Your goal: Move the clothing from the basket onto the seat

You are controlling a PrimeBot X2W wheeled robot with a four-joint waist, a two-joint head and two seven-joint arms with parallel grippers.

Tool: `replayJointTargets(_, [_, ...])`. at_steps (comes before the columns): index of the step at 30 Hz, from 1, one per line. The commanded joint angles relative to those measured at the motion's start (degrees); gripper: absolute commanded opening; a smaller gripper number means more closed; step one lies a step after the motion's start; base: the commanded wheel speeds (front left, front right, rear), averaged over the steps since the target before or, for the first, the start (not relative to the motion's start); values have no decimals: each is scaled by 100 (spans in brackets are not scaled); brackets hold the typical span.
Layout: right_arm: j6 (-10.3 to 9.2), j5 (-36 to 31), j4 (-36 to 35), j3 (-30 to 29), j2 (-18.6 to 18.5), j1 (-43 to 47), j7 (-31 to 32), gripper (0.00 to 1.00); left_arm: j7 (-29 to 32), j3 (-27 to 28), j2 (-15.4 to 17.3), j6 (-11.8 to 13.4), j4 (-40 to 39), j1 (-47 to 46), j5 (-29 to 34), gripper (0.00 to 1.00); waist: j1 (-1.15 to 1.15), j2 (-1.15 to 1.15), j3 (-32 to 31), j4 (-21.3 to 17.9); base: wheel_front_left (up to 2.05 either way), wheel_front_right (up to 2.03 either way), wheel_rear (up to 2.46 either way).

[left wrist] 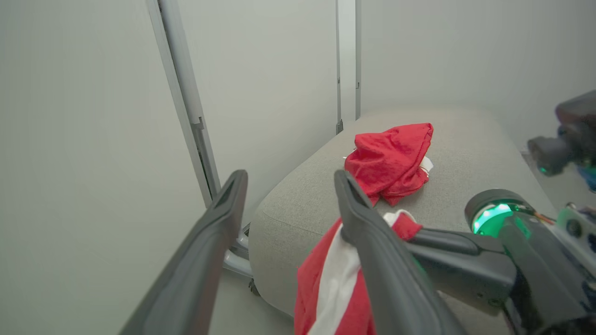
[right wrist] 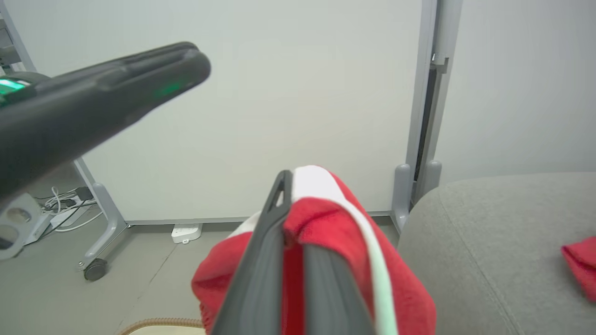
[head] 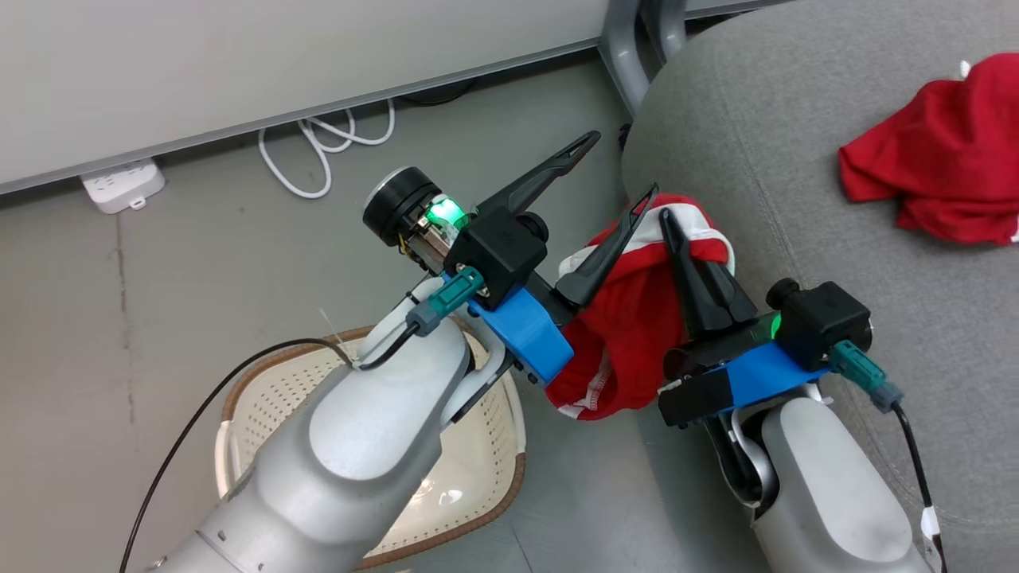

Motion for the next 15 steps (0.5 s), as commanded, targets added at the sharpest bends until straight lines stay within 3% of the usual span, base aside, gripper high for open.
replayJointTargets(1, [-5, -57, -62, -95, 7, 88, -5, 0, -15, -41, 18, -25, 29, -54, 21, 100, 0, 0, 67, -199, 0, 0, 0])
replayJointTargets(15, [-5, -22, -360, -808, 7, 349, -6, 0, -16, -408, 16, -127, 177, 33, -10, 100, 0, 0, 305, -957, 0, 0, 0])
